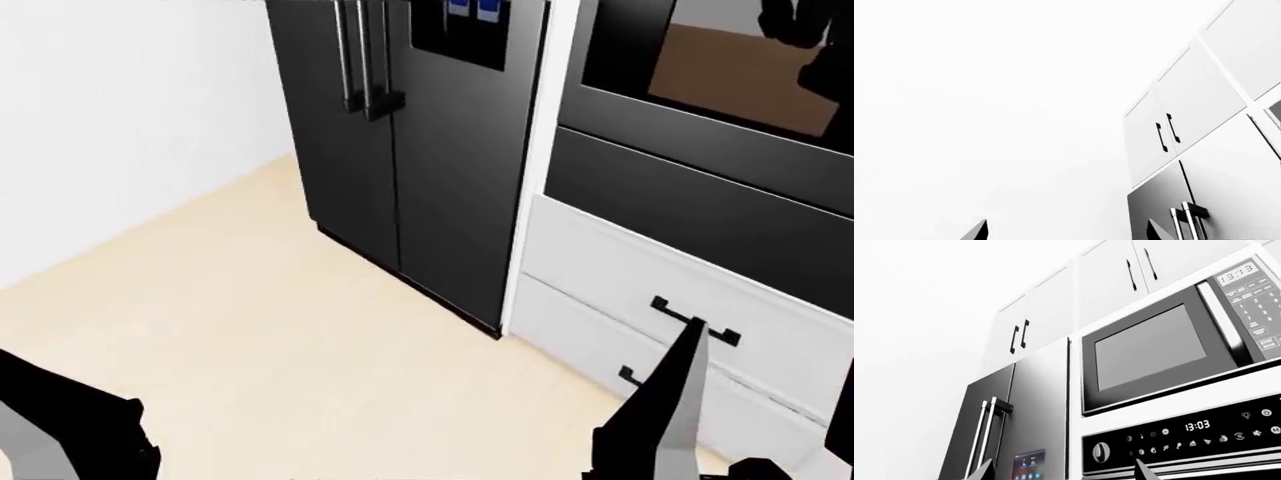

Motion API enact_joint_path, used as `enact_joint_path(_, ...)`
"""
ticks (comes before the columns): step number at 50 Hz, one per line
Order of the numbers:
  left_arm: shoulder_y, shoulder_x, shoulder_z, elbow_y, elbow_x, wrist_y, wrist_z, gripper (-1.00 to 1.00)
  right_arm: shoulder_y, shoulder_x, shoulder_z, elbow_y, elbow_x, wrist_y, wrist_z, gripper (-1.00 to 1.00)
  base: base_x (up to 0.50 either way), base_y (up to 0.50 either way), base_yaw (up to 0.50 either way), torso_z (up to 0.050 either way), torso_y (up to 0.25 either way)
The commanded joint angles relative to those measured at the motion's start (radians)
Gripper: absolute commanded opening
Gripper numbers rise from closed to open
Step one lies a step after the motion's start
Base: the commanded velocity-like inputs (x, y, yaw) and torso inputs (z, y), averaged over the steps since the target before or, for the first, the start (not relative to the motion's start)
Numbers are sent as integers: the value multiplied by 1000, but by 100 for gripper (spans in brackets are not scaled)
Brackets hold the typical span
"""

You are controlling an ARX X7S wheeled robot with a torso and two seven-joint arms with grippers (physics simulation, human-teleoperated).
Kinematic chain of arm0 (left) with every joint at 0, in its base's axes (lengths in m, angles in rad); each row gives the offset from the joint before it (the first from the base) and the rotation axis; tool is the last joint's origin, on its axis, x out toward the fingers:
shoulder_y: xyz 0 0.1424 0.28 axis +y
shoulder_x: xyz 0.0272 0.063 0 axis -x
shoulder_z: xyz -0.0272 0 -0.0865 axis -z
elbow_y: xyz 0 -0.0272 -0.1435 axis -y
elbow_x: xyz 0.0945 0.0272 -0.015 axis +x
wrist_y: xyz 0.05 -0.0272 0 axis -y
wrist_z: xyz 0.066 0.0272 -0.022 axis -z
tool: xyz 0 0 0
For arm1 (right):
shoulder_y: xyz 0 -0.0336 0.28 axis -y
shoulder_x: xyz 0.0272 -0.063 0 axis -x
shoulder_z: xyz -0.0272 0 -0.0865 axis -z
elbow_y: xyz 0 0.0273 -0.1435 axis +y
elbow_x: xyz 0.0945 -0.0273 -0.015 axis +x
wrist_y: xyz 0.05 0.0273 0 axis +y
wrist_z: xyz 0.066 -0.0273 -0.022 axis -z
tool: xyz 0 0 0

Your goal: Open the oven door

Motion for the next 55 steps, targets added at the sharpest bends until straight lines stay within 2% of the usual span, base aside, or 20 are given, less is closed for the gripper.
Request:
enact_joint_path(1, -2, -5, 3, 0, 1, -4, -6, 100, 3, 5, -2, 0, 4, 2, 4, 100, 0, 0, 500, 0, 0)
enact_joint_path(55, 0, -25, 16, 3, 8, -13, -32, 100, 2, 20, -14, -1, -1, -2, 23, 100, 0, 0, 500, 0, 0)
